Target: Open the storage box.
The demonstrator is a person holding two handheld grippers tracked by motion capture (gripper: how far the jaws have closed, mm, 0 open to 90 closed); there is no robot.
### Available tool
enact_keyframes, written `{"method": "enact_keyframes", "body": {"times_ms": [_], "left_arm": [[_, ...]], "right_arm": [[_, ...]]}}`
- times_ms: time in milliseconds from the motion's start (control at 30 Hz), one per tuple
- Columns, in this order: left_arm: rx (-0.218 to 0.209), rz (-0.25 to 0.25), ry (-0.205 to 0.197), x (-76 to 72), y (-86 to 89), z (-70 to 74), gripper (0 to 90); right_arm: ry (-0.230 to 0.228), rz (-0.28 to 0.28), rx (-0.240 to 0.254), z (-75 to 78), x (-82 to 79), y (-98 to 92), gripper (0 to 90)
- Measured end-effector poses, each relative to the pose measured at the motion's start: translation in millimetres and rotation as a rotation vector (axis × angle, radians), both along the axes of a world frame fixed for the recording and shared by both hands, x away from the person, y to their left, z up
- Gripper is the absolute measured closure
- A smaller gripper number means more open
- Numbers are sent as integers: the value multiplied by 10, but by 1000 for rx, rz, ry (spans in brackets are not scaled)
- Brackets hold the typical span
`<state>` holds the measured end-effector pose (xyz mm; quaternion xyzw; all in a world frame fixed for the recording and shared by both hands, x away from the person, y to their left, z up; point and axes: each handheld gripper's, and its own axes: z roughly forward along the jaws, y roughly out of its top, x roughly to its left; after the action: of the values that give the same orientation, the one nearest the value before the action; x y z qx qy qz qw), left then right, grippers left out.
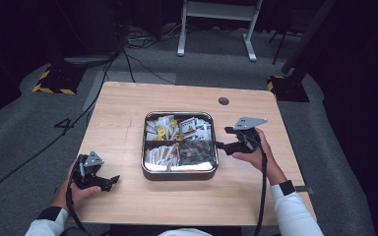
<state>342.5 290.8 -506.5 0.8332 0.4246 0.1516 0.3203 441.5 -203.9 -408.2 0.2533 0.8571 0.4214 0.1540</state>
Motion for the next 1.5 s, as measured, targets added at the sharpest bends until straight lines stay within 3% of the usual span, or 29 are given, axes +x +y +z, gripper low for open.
{"method": "enact_keyframes", "body": {"times_ms": [533, 933, 1367, 1500], "left_arm": [[-4, 6, 0, -7, -2, -2, 5], [-4, 7, 0, -7, -2, -3, 5], [-3, 9, 1, -9, -2, -2, 5], [-4, 9, 1, -9, -2, -2, 5]], "right_arm": [[38, 114, -39, -144, 149, 667, 289], [62, 155, -54, -231, 233, 1039, 315], [72, 142, -88, -311, 286, 1223, 348], [88, 139, -72, -326, 307, 1247, 357]]}}
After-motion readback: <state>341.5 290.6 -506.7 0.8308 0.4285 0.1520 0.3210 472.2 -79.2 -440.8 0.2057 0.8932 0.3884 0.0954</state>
